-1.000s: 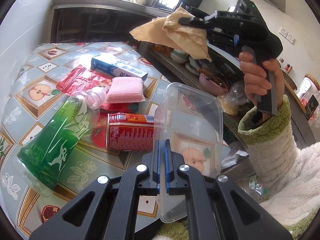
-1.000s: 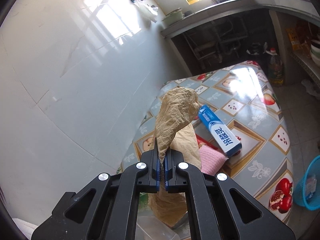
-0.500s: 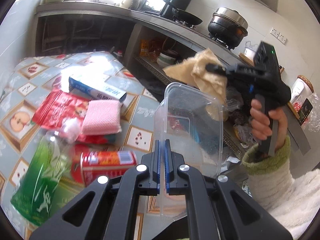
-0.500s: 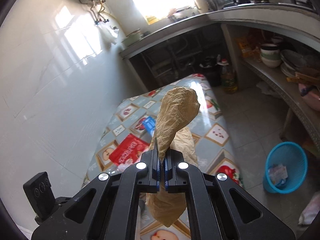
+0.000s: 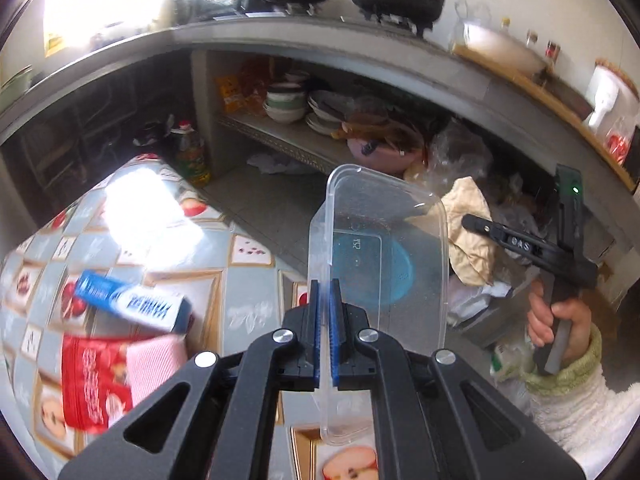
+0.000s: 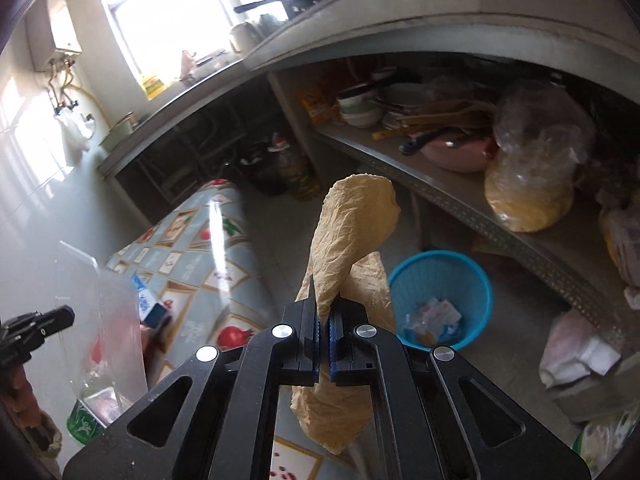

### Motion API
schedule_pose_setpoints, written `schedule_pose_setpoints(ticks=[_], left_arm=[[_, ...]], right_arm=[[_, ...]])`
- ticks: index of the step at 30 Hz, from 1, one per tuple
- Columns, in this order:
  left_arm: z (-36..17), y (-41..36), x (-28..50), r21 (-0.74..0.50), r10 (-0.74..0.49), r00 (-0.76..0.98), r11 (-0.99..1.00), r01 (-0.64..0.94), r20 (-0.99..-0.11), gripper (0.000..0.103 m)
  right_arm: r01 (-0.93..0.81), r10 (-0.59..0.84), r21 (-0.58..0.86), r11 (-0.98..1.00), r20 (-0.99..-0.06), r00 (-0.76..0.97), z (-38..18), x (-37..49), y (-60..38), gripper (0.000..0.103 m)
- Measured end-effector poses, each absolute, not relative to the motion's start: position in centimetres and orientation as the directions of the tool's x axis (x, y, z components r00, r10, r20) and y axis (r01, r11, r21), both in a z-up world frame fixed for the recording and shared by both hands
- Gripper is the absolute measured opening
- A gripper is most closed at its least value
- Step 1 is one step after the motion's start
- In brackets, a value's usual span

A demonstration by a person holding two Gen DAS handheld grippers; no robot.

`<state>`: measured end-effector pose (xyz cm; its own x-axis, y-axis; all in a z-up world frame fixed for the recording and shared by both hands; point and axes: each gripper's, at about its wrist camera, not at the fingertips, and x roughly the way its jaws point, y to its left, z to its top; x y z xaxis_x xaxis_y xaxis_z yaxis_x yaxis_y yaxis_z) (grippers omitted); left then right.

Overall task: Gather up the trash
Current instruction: 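Carry both items over the blue wastebasket and open both tools, then move both open tools back over the table trash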

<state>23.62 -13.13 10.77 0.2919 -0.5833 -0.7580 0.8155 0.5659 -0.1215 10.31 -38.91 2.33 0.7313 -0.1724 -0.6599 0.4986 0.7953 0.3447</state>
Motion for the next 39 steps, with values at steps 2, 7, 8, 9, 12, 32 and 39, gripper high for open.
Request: schedule_pose_setpoints(ticks=[2,7,8,9,12,32,39], left_arm=[[9.5,-17.1,25.3,-0.104,-0.536,0.263,0.558,0.823,-0.802,0.003],[3.9,-26.8,29.7,-0.156,-0.418,0.127,0.578,0.801,-0.899,0.003],[2.5,-28.5,30.5,-0.166,-0.396,0.100,0.584,0.795,-0.913,0.003],[1.2,-30.1,31.2,-0.173,-0.374,0.079,0.593,0.787,-0.924,0.003],[-2.7,-35.1,32.5,-0.162,-0.312,0.040,0.596,0.787,-0.949,0.003],[-17.6,-50.6,34.2,-0.030,-0.181,0.074,0.513,0.858,-0.981,0.025],[-14.6,-49.8,32.8,-0.033,-0.235,0.090,0.472,0.881,-0.968,0.030]], right_arm=[[0.536,-0.182,0.357,0.765,-0.679,0.712,0.4,10.0,-40.5,0.002],[0.616,-0.197,0.384,0.688,-0.718,0.668,-4.5,10.2,-44.4,0.002],[0.632,-0.206,0.381,0.674,-0.725,0.657,-5.5,10.4,-45.0,0.002],[0.652,-0.213,0.379,0.657,-0.737,0.642,-6.6,10.6,-45.9,0.002],[0.689,-0.212,0.390,0.611,-0.758,0.617,-9.6,11.7,-48.0,0.002],[0.802,-0.215,0.256,0.539,-0.879,0.425,-23.1,18.3,-55.6,0.057],[0.817,-0.240,0.272,0.509,-0.867,0.438,-22.5,15.8,-55.5,0.057]])
